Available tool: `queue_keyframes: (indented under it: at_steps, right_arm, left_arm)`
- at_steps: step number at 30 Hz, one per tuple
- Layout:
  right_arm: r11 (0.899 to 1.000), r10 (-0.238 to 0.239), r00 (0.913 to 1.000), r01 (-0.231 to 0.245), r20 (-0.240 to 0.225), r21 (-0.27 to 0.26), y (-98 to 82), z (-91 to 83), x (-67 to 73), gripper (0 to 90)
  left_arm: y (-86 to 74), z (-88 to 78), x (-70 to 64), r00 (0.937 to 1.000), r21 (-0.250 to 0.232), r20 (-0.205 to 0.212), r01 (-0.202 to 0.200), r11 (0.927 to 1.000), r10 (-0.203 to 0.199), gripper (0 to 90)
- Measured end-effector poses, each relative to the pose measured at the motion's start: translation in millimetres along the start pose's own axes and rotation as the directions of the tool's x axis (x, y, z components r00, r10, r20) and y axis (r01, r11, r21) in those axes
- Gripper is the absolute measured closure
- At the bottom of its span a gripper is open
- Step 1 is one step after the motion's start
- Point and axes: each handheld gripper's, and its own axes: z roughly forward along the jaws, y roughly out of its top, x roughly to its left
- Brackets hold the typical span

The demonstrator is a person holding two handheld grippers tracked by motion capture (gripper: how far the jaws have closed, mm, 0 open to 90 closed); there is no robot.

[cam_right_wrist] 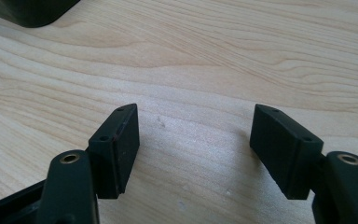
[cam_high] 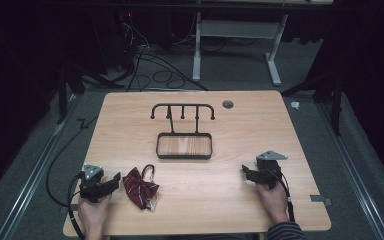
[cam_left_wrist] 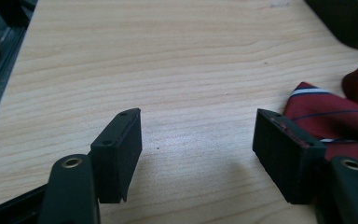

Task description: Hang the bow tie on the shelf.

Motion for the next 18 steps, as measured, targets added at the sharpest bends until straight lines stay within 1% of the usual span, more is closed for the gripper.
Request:
queue_keyframes:
  at_steps: [4,9,11,13,15,18]
  right_arm:
    - [1.0,0.001,1.0,-0.001,-0.003,0.0,0.0,0.0,0.4,34.0]
    - [1.0,-0.002,1.0,0.002,-0.004,0.0,0.0,0.0,0.5,33.9]
    - [1.0,-0.002,1.0,0.002,-0.005,0.0,0.0,0.0,0.6,33.9]
    - [1.0,-0.003,1.0,0.003,-0.004,0.0,0.0,0.0,0.6,33.9]
    - [1.0,-0.002,1.0,0.002,-0.004,0.0,-0.1,0.0,0.6,33.9]
    - [1.0,-0.003,1.0,0.003,-0.004,0.0,-0.1,0.0,0.5,33.9]
  left_arm:
    - [2.7,-10.1,-3.4,0.9996,-0.024,0.011,-0.025,0.9994,0.025,36.3]
    - [7.1,-18.6,-8.2,0.9977,-0.047,0.051,-0.042,0.998,0.045,38.4]
    - [9.2,-20.7,-10.9,0.9956,-0.056,0.075,-0.052,0.9971,0.056,41.2]
    - [11.3,-21.9,-14.1,0.9921,-0.064,0.104,-0.064,0.9959,0.07,43.1]
    - [13.9,-22.0,-17.4,0.9878,-0.06,0.129,-0.081,0.9949,0.088,44.0]
    - [16.7,-20.1,-20.7,0.9835,-0.048,0.154,-0.089,0.9949,0.095,44.6]
